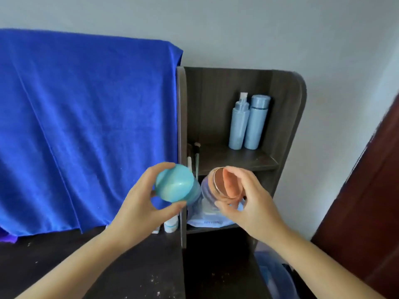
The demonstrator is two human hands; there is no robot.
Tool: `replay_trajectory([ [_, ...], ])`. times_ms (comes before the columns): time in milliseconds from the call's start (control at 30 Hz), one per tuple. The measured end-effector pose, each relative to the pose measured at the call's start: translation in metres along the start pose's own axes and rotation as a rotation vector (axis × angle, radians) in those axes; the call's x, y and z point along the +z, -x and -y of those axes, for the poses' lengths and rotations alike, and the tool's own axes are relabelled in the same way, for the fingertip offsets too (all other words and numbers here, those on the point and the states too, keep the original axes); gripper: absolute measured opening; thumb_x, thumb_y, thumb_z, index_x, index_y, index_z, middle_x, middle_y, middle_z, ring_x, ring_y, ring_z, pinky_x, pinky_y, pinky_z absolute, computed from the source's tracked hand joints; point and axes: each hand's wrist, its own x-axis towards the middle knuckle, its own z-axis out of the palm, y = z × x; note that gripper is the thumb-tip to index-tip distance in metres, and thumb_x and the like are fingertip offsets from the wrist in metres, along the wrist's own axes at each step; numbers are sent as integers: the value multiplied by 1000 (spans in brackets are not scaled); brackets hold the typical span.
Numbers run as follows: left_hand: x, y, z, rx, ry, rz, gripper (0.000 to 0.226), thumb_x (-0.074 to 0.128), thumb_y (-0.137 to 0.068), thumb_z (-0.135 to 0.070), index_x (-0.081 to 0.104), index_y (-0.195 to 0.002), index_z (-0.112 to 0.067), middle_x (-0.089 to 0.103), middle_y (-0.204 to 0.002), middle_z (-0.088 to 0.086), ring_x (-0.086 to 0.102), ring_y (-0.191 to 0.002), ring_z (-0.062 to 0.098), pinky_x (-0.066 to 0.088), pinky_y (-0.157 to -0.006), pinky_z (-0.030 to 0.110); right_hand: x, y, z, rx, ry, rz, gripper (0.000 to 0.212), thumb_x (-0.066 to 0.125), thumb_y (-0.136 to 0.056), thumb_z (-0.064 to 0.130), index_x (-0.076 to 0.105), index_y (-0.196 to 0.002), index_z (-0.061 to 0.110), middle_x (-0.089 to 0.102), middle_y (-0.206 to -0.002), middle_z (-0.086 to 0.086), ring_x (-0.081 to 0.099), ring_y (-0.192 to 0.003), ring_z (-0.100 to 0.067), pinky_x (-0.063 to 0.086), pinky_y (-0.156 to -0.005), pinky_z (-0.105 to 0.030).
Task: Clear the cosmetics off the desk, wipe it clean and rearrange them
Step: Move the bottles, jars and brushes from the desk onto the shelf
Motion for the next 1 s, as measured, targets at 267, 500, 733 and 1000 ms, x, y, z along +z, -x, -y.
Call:
replay_trajectory([
  [267,81,-100,-27,-115,-42,-64,53,73,-74,-25,43,-118,-29,53,-111,-6,54,-91,14,45,-71,22,-51,-83,-50,237,75,23,58,68,-75,49,45,-124,27,54,-124,6,56,-105,-14,53,-86,-36],
  [500,110,-172,3,-280,-276,-32,61,71,-77,-26,38,-127,-16,51,-120,10,52,-103,21,44,-79,29,-39,-115,-81,343,351,72,57,62,-75,59,45,-116,23,54,-112,-3,59,-93,-21,47,-67,-30],
  [733,122,-192,26,-363,-303,60,64,71,-77,-27,36,-129,-18,48,-122,9,51,-105,22,49,-88,38,-41,-117,-97,395,518,76,55,58,-78,58,45,-113,17,55,-110,-8,59,-96,-29,44,-70,-33],
  [1000,132,-200,36,-393,-310,72,63,68,-80,-29,36,-134,-19,41,-130,10,47,-112,26,44,-93,38,-43,-119,-101,424,561,89,50,57,-83,50,44,-116,14,52,-116,-11,57,-103,-33,41,-71,-33],
])
